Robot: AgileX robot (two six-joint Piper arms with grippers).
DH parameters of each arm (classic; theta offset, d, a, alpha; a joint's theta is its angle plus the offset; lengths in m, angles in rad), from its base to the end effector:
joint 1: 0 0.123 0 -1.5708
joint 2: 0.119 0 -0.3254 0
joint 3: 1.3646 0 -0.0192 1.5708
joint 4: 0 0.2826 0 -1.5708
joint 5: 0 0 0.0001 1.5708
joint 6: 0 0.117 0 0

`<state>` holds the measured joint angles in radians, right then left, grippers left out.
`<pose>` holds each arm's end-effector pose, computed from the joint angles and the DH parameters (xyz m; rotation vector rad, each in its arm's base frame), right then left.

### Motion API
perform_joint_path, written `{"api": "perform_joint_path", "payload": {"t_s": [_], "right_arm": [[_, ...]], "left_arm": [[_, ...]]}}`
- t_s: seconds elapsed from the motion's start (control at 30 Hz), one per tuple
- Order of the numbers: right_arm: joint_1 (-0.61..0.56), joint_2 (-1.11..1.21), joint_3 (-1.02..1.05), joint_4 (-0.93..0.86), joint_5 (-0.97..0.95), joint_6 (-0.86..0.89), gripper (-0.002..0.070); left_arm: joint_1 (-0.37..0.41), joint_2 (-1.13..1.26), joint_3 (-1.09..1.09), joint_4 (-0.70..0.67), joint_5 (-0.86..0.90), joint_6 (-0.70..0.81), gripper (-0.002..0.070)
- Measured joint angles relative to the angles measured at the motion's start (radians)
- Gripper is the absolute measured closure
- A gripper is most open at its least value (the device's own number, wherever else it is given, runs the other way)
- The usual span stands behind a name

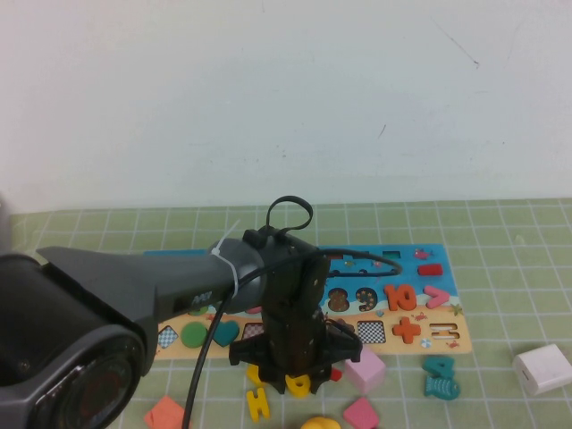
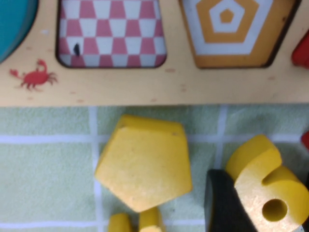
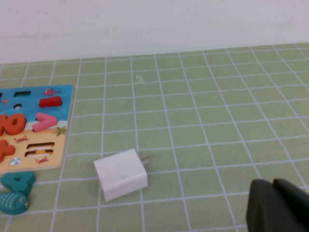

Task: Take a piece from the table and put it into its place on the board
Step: Pick up the "number 6", then place the "number 6" into the hole of the number 6

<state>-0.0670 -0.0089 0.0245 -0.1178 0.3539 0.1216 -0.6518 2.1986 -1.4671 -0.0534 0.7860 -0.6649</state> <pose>0.0689 -0.0094 0.1657 0.1006 1.8486 -0.0767 0.3748 -0.2916 0.0916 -0.0735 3.0491 -0.1801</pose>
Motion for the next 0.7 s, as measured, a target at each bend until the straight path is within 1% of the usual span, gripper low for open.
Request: {"api": "perform_joint_path", "payload": {"t_s": [0.2,0.53,0.63,0.7], "right_arm": [[0.0,0.0,0.0,0.0,0.0,0.0,0.0678],[0.0,0.0,0.0,0.0,0.0,0.0,0.0678],[0.0,0.0,0.0,0.0,0.0,0.0,0.0678],[0.0,0.0,0.0,0.0,0.0,0.0,0.0678]], "left_arm": [[0.0,-0.004,0.0,0.0,0.063,0.056,0.0388],[-0.002,-0.137,0.0,0.0,0.114,0.32,0.0388],[0.026,-0.163,-0.002,0.0,0.114,0.395,0.0388],[0.06,-0.165,-0.013,0.0,0.115,0.449,0.0388]]}}
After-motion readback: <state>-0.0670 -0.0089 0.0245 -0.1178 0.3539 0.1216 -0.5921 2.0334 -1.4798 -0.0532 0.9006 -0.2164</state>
